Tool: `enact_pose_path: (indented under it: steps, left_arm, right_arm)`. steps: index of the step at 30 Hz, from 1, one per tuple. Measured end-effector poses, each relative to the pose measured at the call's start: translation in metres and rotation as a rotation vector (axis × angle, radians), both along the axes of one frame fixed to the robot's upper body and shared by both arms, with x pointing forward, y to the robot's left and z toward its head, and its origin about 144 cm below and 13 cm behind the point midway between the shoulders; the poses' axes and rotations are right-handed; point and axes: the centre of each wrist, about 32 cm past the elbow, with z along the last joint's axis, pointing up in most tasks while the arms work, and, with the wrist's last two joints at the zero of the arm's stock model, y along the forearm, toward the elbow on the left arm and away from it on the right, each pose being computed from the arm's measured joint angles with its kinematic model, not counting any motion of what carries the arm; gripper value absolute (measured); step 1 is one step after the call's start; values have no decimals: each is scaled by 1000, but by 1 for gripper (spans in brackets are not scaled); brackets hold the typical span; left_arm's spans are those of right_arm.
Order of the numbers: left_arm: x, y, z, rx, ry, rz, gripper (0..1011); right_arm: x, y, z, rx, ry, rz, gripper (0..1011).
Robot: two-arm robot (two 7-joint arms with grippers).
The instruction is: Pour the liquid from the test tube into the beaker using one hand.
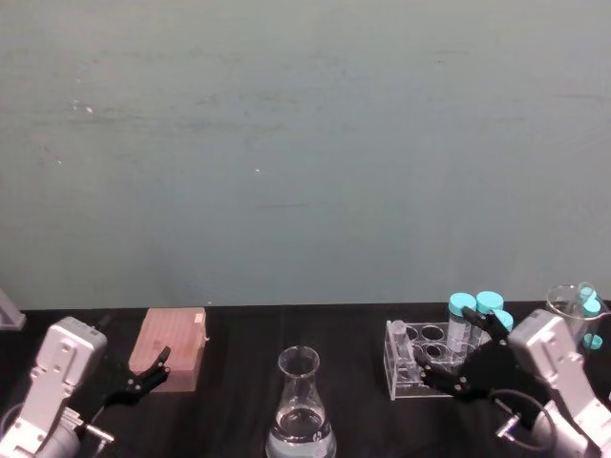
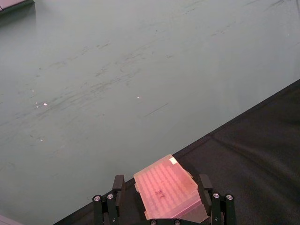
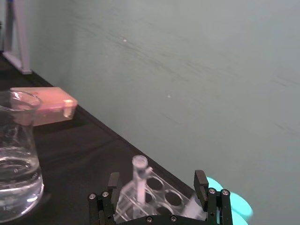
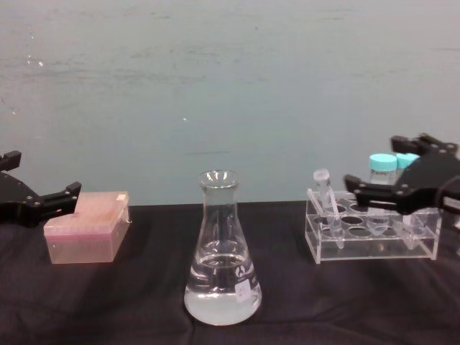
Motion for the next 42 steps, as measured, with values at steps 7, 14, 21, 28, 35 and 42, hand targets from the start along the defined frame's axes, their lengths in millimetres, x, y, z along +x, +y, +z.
enact_pose_path:
  steps: [7,14,21,28,35,42]
  left_arm:
    - [0,0,0,0,0,0,1000]
    - [0,0,0,0,0,0,1000]
    - [0,0,0,0,0,0,1000]
    - [0,0,0,0,0,0,1000]
    - [0,0,0,0,0,0,1000]
    - [0,0,0,0,0,0,1000]
  right_arm:
    - [14,12,-2,-36,-3,32,1004]
    - [31,23,-8,-82,-1,31,1004]
    - [41,28,-15,-103,1,33,1004]
    - [46,33,-19,-123,2,42,1004]
    - [47,36,-19,-131,1,43,1004]
    - [46,36,-20,-136,10,25,1004]
